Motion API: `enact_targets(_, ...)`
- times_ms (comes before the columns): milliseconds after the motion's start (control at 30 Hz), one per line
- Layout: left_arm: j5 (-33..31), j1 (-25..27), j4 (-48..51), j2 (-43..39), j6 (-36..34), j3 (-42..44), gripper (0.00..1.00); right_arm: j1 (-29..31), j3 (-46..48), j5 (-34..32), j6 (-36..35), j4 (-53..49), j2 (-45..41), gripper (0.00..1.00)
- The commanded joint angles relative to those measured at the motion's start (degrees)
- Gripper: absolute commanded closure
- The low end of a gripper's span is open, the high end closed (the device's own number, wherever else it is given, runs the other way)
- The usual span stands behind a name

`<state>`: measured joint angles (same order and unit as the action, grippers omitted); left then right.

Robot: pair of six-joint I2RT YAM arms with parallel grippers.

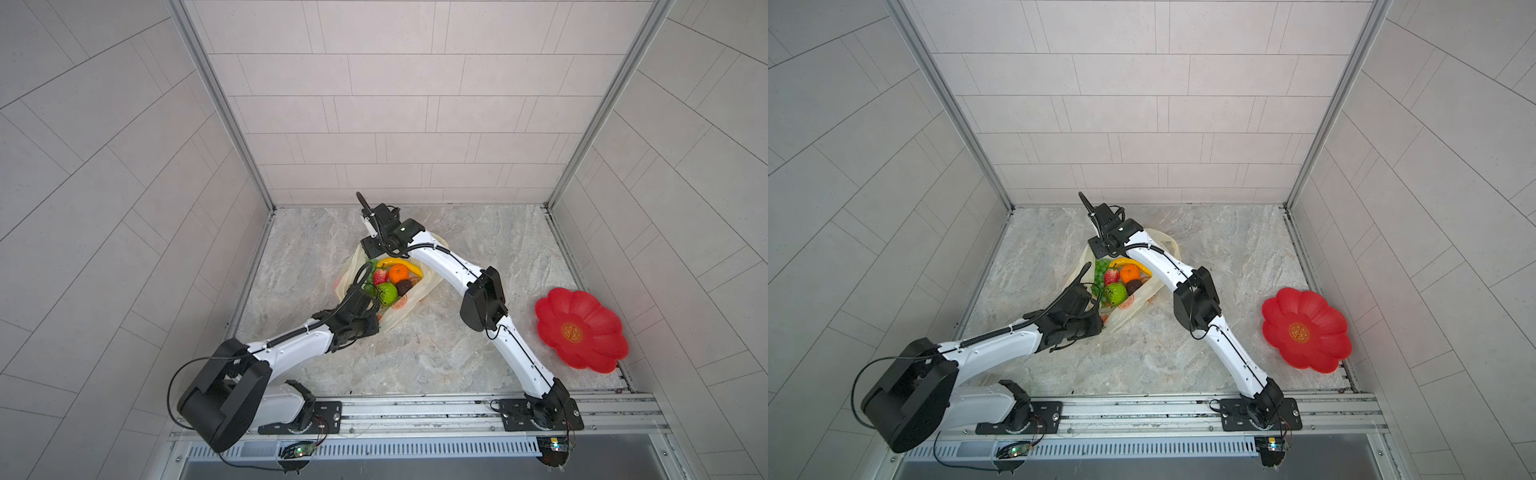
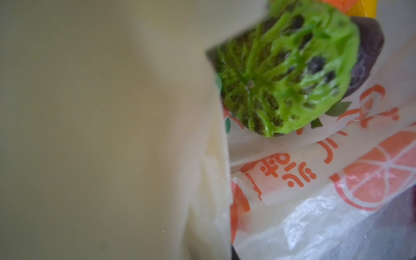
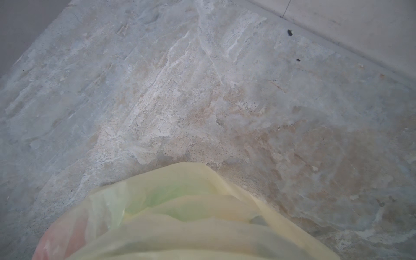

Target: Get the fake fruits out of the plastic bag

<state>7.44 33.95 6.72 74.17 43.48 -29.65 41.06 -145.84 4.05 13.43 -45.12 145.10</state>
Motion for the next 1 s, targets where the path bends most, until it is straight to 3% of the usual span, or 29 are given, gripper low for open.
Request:
enact_targets(0, -1.3, 0.4, -1.2, 0.9, -0.9, -2.0, 0.79, 0.3, -1.0, 2.1, -1.0, -8.6, -6.5, 0.3)
enact_targets(100, -1.6, 0.4, -1.5, 1.8, -1.3, -2.9, 0.79, 0.3, 6.9, 2.4, -0.8, -10.8, -14.4, 0.3)
enact_targets(267, -2.7, 0.3, -1.7, 2.1, -3.3, -3.7, 0.79, -1.0, 37.6, 1.8, 0.1, 1.2, -36.4, 0.28)
enact_targets(467, -3.1, 0.3, 0.7, -0.8, -4.0, -4.0, 0.8, -7.4, 59.4, -7.3, 2.6, 0.2, -55.2, 0.29)
enact_targets(600, -9.8, 0.3, 7.4, -7.0, -4.1, -3.7, 0.82, -14.2, 73.2, -11.2, 4.8, 0.2, -65.5, 0.29)
enact_targets(800, -12.9, 0.2, 8.7, -13.3, -4.6, -1.6, 0.82, -23.8, 85.6, -18.8, 10.3, -1.8, -73.3, 0.29)
enact_targets(967, -10.8, 0.1, 7.3, -11.4, -4.7, -1.7, 0.82, -30.5, 90.7, -23.5, 14.4, -3.8, -76.1, 0.29)
